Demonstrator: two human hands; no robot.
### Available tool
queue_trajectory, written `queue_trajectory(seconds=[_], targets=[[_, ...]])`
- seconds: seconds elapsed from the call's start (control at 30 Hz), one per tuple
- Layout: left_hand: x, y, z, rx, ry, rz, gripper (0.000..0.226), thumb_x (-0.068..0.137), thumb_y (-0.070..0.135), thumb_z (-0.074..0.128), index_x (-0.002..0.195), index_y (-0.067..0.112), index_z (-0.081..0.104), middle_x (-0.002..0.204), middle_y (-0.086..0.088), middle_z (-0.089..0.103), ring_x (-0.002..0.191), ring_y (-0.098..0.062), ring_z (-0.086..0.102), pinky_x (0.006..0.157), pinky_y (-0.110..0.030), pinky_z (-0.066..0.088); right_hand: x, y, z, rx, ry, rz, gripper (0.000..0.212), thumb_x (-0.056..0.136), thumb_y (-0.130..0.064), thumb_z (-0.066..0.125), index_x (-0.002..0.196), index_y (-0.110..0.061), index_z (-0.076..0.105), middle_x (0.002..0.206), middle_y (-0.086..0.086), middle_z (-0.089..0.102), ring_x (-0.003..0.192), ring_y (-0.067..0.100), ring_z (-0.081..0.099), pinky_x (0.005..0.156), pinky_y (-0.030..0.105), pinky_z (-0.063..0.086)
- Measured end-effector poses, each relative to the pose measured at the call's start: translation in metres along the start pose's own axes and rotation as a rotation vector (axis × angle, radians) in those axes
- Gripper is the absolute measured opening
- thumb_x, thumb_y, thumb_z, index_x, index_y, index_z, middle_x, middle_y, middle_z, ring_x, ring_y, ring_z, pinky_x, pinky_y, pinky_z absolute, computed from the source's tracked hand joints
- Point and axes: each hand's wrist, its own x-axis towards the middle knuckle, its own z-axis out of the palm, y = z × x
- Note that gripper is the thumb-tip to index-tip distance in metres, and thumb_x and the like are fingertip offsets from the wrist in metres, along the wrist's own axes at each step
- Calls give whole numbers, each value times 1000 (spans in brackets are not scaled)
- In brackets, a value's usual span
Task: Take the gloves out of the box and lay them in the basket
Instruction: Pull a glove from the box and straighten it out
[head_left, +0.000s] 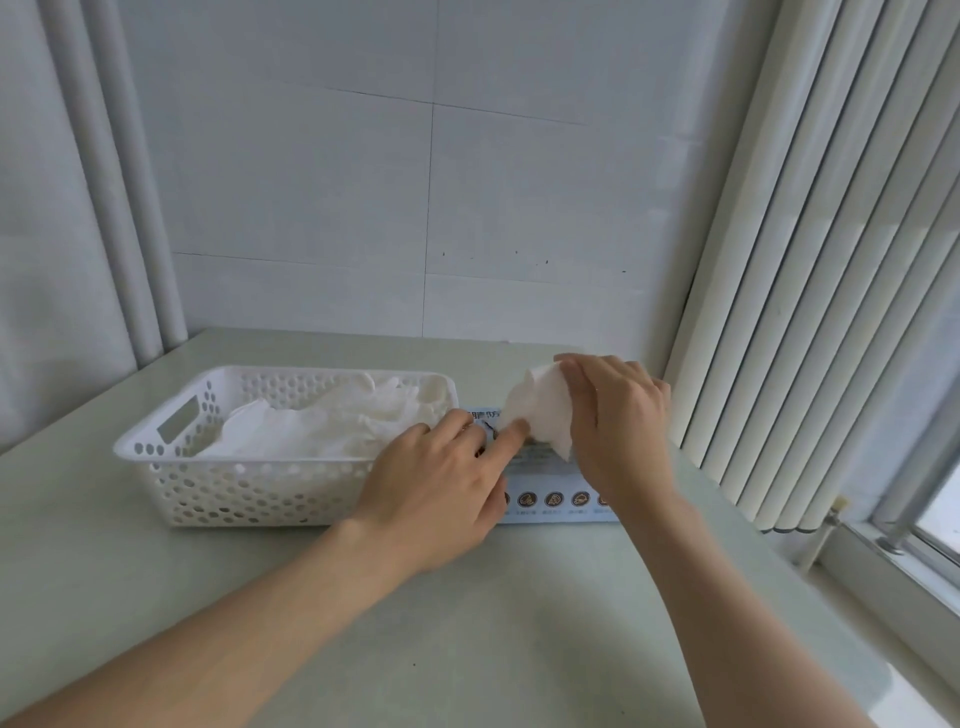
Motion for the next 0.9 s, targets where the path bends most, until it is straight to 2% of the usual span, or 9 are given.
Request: queue_trajectory(seconds=[0.13, 0.23, 0.3, 0.43, 0.57, 0.67, 0.77, 0.83, 0.9], targets=[[-1, -1, 4, 18, -9, 2, 55, 100, 38, 36, 149, 18, 51, 95, -3, 69, 106, -29, 60, 64, -42, 53, 2, -12, -7, 107, 223, 31, 31, 112, -25, 45, 105, -16, 74, 97, -4, 70, 90, 23, 60, 85, 45, 44], [-1, -1, 4, 24, -13, -3, 55, 99, 40, 34, 145, 18, 55, 94, -4, 70, 106, -30, 61, 63, -42, 53, 6, -23, -14, 165, 381, 62, 28, 112, -20, 44, 102, -10, 68, 94, -7, 62, 87, 24, 59, 80, 43, 45], [0, -1, 1, 10, -17, -11, 54, 98, 42, 33, 140, 20, 60, 96, -1, 70, 107, -28, 61, 65, -40, 53, 7, -29, -17, 201, 404, 80, 25, 112, -18, 43, 99, -10, 64, 89, -9, 58, 82, 21, 58, 77, 40, 45], [5, -1, -11, -159, 33, -93, 54, 98, 52, 30, 117, 23, 71, 107, 6, 70, 116, -20, 56, 94, -37, 45, 5, -42, -20, 311, 323, 154, 26, 111, -16, 45, 88, -11, 56, 63, -14, 46, 57, 5, 44, 57, 20, 33], [11, 0, -36, -537, 125, -263, 67, 92, 61, 33, 132, 20, 67, 124, 10, 68, 128, -11, 49, 108, -33, 35, 6, -53, -19, 476, 232, 317, 35, 110, -19, 47, 77, -7, 54, 55, -12, 40, 53, 8, 35, 52, 24, 30], [13, -3, -53, -771, 110, -286, 73, 84, 74, 39, 140, 31, 57, 124, 20, 65, 126, -2, 50, 106, -34, 39, 6, -59, -19, 565, 150, 421, 36, 109, -21, 50, 75, -8, 54, 54, -12, 39, 53, 10, 34, 54, 29, 33], [16, -2, -58, -853, 79, -279, 87, 69, 86, 62, 140, 39, 48, 119, 23, 64, 120, 2, 57, 99, -32, 47, 4, -61, -20, 761, 26, 536, 35, 106, -19, 57, 80, 4, 54, 61, 1, 42, 61, 18, 37, 59, 35, 35], [17, 0, -55, -846, 79, -279, 89, 62, 79, 77, 137, 42, 45, 115, 22, 65, 112, 0, 61, 94, -34, 52, 3, -62, -20, 849, -45, 605, 32, 104, -18, 61, 83, 6, 55, 65, 3, 45, 63, 19, 42, 63, 36, 39], [17, 0, -51, -846, 96, -280, 81, 66, 60, 85, 134, 42, 45, 109, 19, 66, 102, -5, 64, 85, -37, 56, 2, -62, -20, 878, -90, 639, 31, 104, -19, 62, 87, 7, 57, 70, 6, 48, 68, 19, 46, 67, 36, 40]])
